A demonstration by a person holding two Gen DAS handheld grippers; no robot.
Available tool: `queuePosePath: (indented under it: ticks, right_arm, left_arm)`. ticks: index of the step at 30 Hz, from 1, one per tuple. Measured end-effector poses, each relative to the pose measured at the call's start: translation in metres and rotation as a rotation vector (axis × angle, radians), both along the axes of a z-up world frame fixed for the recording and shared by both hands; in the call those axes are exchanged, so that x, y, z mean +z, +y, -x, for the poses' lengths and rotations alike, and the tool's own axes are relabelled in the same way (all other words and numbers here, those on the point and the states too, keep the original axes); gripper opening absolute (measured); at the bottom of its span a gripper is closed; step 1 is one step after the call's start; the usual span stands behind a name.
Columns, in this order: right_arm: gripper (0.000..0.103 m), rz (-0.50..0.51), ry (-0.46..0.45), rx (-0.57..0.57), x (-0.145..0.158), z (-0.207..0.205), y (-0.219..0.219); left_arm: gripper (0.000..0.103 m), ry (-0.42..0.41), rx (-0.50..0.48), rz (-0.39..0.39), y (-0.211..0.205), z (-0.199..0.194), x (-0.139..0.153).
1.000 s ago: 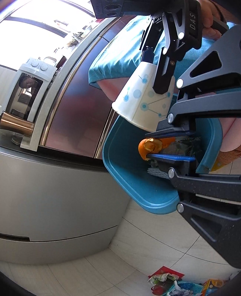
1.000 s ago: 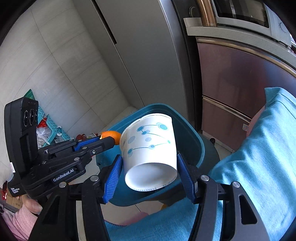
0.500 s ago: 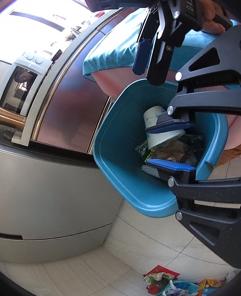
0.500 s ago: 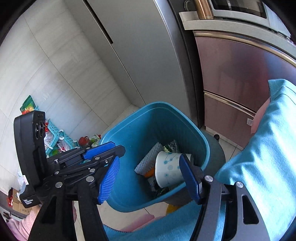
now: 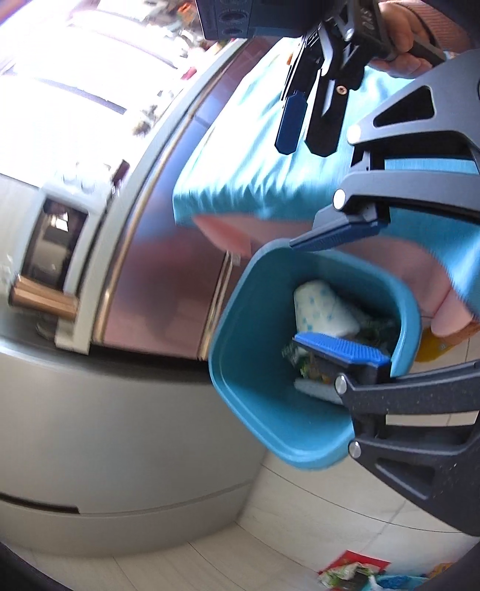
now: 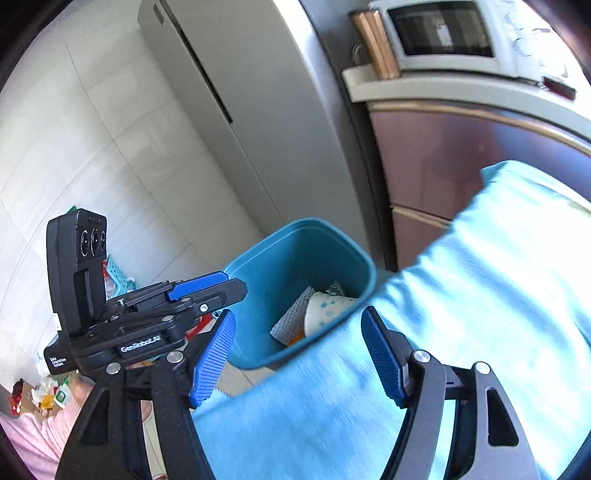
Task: Collect trash
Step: 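Return both tools to the table toward the tissue and orange peel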
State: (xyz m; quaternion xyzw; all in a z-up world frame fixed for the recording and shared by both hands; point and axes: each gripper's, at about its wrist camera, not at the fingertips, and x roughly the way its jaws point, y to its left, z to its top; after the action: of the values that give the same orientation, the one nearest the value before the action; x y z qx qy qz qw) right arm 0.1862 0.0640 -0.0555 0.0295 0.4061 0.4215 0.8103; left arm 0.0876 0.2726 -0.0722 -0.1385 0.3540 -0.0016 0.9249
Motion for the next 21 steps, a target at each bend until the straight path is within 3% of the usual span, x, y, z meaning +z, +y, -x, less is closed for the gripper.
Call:
queuePosePath:
  ticks: [9,21]
  right_arm:
    - [0.068,-0.001,-0.051,-0.169,0.015,0.032,-0.101]
    - [0.069,0.015,-0.057,-0.472,0.009,0.046,-0.235]
  left_arm:
    - [0.051,-0.060,-0.214,0.018,-0.078,-0.003,0.021]
    - [0.052,-0.034,-0.463,0.029,-0.208,-0.025,0.019]
